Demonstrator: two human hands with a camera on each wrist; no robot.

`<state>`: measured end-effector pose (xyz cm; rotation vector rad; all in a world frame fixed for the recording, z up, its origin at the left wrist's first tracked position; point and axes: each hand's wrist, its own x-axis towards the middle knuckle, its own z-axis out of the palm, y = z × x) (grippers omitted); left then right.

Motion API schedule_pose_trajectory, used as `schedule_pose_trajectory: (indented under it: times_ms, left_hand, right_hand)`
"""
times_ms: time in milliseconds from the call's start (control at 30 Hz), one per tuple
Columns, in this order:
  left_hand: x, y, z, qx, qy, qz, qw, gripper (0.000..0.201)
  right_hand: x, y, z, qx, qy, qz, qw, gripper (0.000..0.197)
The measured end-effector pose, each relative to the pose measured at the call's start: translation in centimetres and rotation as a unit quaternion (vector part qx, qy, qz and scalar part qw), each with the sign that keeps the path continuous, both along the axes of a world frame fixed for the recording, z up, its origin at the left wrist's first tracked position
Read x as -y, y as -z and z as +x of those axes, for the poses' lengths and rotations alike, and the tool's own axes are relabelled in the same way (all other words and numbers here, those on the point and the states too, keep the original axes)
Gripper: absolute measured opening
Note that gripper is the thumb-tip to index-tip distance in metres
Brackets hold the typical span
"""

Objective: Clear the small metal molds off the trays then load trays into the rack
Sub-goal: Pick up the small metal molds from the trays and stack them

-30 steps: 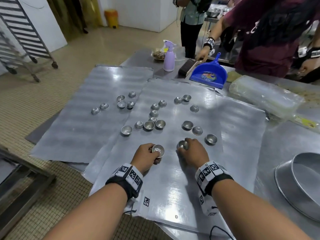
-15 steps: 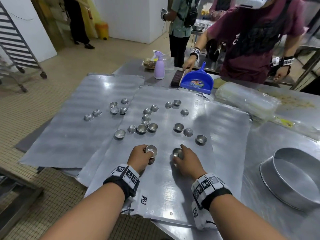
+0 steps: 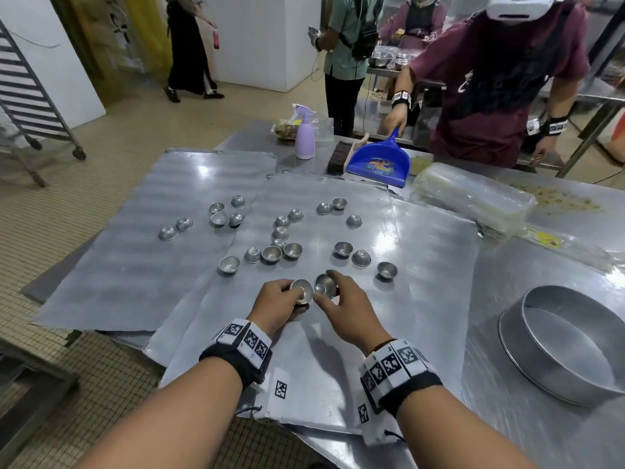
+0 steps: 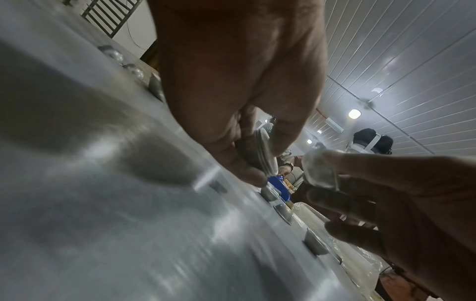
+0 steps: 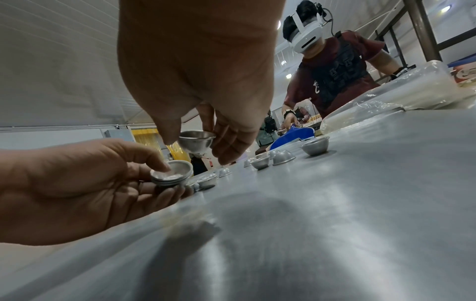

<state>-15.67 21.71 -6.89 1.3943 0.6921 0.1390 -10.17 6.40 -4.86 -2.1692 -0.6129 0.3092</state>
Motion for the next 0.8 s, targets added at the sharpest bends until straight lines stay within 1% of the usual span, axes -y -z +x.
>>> schedule_pose_trajectory:
  times_ms: [167,267,500,600,633,700,800]
  left_hand:
    - [1.2,-1.4,0.1,0.012,-0.007,-0.084,0.996,0.02]
    - [1.6,-1.9,0.6,0.035,-0.005,-0.138,0.99,0.027]
    - [2.1,-1.5,1.4,0.029,0.007,-0.136,0.99,0.031]
    - [2.1,-1.0,1.9,0.021,-0.017,-0.146,0.989,0.028]
    - [2.1,-0.6,2.1,0.017,-0.029,-0.152,0.988,0.025]
    - [1.8,-0.1,2.3,0.003,-0.044,-0.166,0.985,0.019]
    - [1.7,0.7,2.6,-0.013,-0.019,-0.119,0.993,0.017]
  right_hand:
    - [0.0,-0.3,0.0,-0.012,-0.006,0.014,1.0,0.06]
    - [0.2,-0.2,-0.1,-0.021,-0.013,0.014,1.0,0.061]
    - [0.7,0.0,0.4,-0.02,-0.003,0.01,1.0,0.066]
    - [1.3,0.5,0.7,-0.046,-0.003,0.018,0.999,0.073]
    - [1.7,0.5,0.9,-0.057,0.004,0.026,0.998,0.072]
    - [2.5,0.6,1.6,-0.054,0.036,0.028,0.997,0.064]
    - [4.4,0.7,3.9,-0.021,0.095,-0.016,0.995,0.046]
